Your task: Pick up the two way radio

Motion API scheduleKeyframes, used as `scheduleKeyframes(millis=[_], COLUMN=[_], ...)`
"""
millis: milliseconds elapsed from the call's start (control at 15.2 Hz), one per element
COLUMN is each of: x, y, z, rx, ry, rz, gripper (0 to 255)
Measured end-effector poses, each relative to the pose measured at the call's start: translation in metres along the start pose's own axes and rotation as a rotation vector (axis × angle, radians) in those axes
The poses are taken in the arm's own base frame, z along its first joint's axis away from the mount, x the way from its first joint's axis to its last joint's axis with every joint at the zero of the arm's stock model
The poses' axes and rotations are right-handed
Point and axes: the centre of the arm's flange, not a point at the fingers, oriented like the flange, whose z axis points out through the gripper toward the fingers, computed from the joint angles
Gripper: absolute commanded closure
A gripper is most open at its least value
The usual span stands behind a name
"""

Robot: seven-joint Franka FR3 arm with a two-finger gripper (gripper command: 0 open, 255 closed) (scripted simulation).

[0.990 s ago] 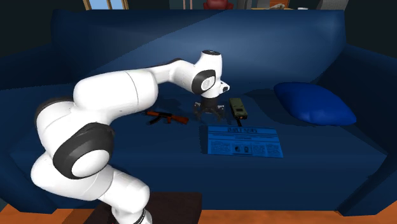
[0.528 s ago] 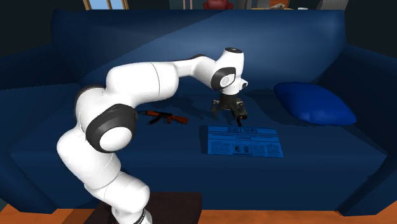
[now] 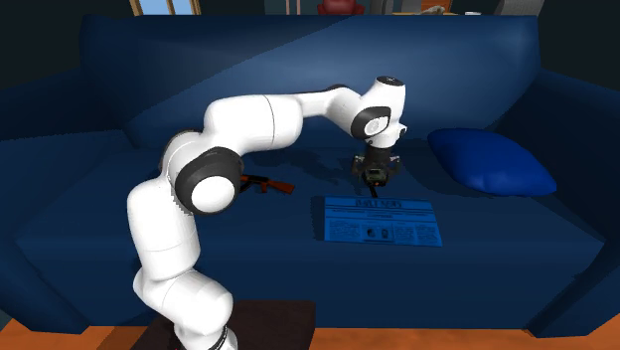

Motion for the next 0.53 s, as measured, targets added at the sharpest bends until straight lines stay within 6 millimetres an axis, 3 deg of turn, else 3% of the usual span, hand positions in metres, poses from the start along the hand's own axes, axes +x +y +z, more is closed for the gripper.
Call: scheduleKeyframes(millis=[330, 396, 528], x=[-0.002, -0.002, -0.002], y=[0.0, 0.0, 0.0], z=[0.024, 0.027, 0.028], rx=[0.0, 0.0, 0.0], ry=[0.0, 0.001, 0.001], rz=[-0.002, -0.002, -0.002], gripper=[0, 255, 255])
